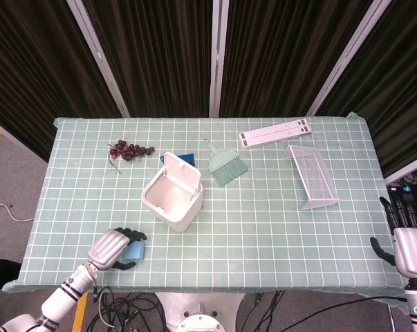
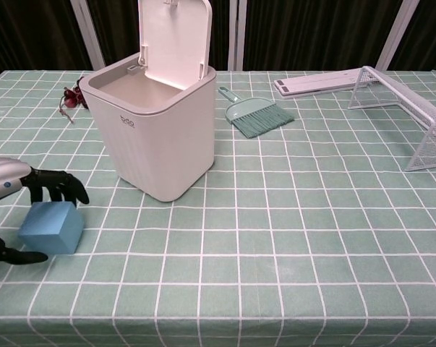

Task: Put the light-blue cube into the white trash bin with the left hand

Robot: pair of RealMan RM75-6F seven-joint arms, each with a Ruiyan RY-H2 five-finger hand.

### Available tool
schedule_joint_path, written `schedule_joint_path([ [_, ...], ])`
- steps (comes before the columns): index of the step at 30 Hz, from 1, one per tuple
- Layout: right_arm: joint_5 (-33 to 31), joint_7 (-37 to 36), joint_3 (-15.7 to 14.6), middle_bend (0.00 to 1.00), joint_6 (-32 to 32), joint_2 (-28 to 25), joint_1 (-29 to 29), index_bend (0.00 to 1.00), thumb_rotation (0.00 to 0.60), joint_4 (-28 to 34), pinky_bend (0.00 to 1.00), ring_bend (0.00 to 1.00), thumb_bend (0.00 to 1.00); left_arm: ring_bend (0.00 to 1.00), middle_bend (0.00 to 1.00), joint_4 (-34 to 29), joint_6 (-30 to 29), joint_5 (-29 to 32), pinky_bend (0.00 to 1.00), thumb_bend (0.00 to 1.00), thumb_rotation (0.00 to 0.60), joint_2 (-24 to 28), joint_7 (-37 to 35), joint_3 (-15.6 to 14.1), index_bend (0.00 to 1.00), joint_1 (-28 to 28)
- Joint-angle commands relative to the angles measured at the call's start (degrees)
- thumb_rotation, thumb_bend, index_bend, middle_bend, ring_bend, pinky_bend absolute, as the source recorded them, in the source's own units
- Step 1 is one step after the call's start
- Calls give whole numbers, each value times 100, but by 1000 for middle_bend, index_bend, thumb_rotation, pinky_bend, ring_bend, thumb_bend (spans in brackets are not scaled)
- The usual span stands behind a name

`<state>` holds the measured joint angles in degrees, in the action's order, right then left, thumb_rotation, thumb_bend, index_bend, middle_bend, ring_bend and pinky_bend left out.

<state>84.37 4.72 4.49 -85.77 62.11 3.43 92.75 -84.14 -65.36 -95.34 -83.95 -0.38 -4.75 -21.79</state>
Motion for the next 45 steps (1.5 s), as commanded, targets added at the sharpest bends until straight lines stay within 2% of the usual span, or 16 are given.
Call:
schedule_joint_path([
  [1,-8,-13,-2,0,9,2,-1,0,600,-10,0,0,213,474,473,24,-60,10,557,235,600,-47,36,4,381,12],
  [7,-9,-47,7,0,2,-2,-3,0,600,-22,0,0,214,523,525,-25,-333,-6,595,303,600,-34,115,66,457,62],
  [11,-3,-48,10,0,-21,-14,-13,0,600,-17,0,0,215,524,526,-320,-658,65,596,311,600,292,297,194,460,159],
  [17,-15,-40,9,0,-37,-22,-31,0,600,-9,0,0,216,524,526,-757,-1072,383,596,354,600,1064,567,558,465,271],
  [23,-9,-34,9,0,-85,-36,-61,0,600,10,0,0,216,524,526,-1190,-1446,426,596,371,600,1679,434,1052,466,172],
  [27,36,0,-10,0,-81,-44,-57,0,600,40,0,0,220,524,525,-1482,-1287,484,597,371,600,1977,-32,1356,463,-99],
  [31,45,28,-28,0,-37,6,-40,0,600,32,0,0,221,518,521,-1609,-973,459,598,371,600,2067,-555,1530,455,-435],
  [37,103,83,-27,0,-31,30,-7,0,600,46,0,0,222,517,519,-1669,-453,562,595,371,600,1903,-686,1739,455,-957],
  [45,40,49,-27,0,13,60,-9,0,600,-11,0,0,221,511,512,-1533,95,746,594,369,600,1446,-515,1851,454,-1527],
])
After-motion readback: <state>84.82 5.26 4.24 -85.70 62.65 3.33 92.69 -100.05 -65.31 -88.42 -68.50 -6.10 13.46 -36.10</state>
